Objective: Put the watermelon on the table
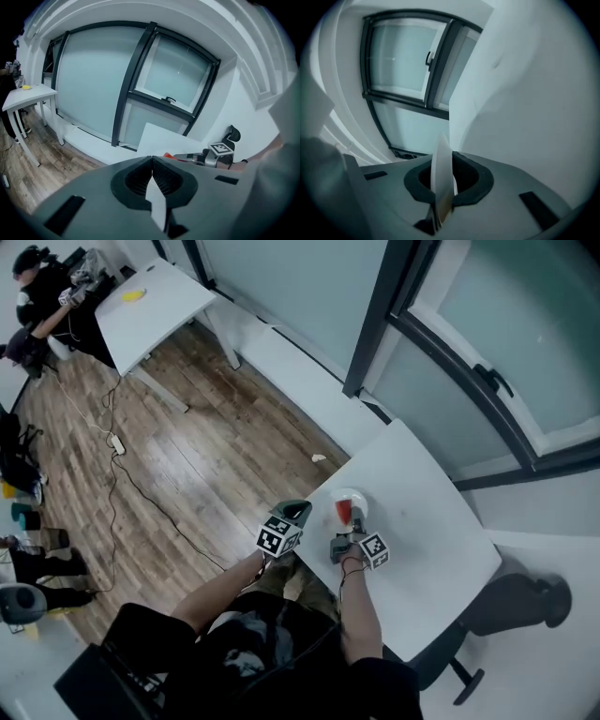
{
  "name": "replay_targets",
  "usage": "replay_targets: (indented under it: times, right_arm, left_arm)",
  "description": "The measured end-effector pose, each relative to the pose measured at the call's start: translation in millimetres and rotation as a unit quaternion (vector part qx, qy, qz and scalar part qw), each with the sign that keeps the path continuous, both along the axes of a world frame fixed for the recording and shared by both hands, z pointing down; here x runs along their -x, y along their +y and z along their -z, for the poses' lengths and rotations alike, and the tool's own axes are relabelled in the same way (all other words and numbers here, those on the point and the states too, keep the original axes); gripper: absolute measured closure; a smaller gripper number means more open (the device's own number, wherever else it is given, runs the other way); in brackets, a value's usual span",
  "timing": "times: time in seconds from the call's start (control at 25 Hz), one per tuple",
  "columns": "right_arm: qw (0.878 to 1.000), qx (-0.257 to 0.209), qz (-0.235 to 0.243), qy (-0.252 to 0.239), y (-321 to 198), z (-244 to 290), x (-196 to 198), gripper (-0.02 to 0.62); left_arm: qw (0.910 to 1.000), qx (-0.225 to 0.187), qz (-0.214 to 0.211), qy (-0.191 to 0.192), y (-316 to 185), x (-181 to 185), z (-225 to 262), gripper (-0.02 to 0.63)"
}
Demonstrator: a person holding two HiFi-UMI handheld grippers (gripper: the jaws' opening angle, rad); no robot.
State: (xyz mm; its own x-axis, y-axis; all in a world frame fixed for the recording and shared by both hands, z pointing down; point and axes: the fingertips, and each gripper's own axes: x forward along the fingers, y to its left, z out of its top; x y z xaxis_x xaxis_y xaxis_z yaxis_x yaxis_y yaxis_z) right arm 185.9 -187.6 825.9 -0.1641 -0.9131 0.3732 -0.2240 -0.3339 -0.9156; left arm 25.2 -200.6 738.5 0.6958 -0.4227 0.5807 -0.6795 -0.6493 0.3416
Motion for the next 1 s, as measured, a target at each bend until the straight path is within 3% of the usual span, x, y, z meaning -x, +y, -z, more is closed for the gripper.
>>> replay_targets:
  times: [0.16,0.24,0.32,0.36,0.4,0.44,0.52,0.56,0.6,0.64,0.72,0.76,0.88,1.0]
  right_arm:
    - [0.994,0.037,0.064,0.077,-23,-17,2,0.569]
    - [0.985,0.068,0.083,0.138,-33,-24,-8,0.557]
    - [0.961,0.102,0.111,0.232,-43,-24,-21,0.537]
    - [0.94,0.119,0.138,0.287,-48,-22,-26,0.502]
    - [0.911,0.137,0.174,0.349,-51,-21,-31,0.478]
    - [0.867,0.159,0.217,0.421,-53,-21,-35,0.444]
    - [0.744,0.191,0.303,0.564,-49,-24,-41,0.425]
    - [0.696,0.188,0.331,0.609,-45,-23,-42,0.42]
    - [0.674,0.173,0.344,0.631,-42,-19,-41,0.42]
    - [0.678,0.15,0.343,0.633,-39,-9,-39,0.42]
    - [0.717,0.094,0.325,0.609,-34,18,-31,0.422]
    - [0.731,0.07,0.318,0.599,-29,33,-27,0.422]
    - [0.744,0.025,0.3,0.596,-2,82,-19,0.439]
    - [0.763,-0.004,0.255,0.593,29,128,-14,0.549]
  left_arm:
    - [0.9999,0.011,0.01,-0.006,6,4,-1,0.601]
    - [0.9997,0.014,0.015,-0.011,9,7,-1,0.601]
    - [0.9996,0.016,0.024,-0.007,9,7,1,0.601]
    - [0.9995,0.016,0.028,-0.005,8,6,2,0.601]
    - [0.9994,0.014,0.031,-0.004,7,4,4,0.601]
    - [0.9994,0.012,0.031,-0.006,6,2,5,0.601]
    - [0.9996,0.005,0.021,-0.02,7,-3,6,0.601]
    - [0.9995,-0.001,0.014,-0.027,9,-6,7,0.601]
    - [0.9995,-0.008,0.007,-0.03,10,-10,9,0.601]
    - [0.9995,-0.015,0.003,-0.028,10,-13,13,0.601]
    - [0.9993,-0.029,0.0,-0.023,8,-19,24,0.601]
    - [0.9991,-0.037,-0.003,-0.022,7,-24,30,0.601]
    - [0.9976,-0.058,-0.02,-0.031,15,-38,38,0.601]
    - [0.9963,-0.078,-0.029,-0.023,31,-44,50,0.601]
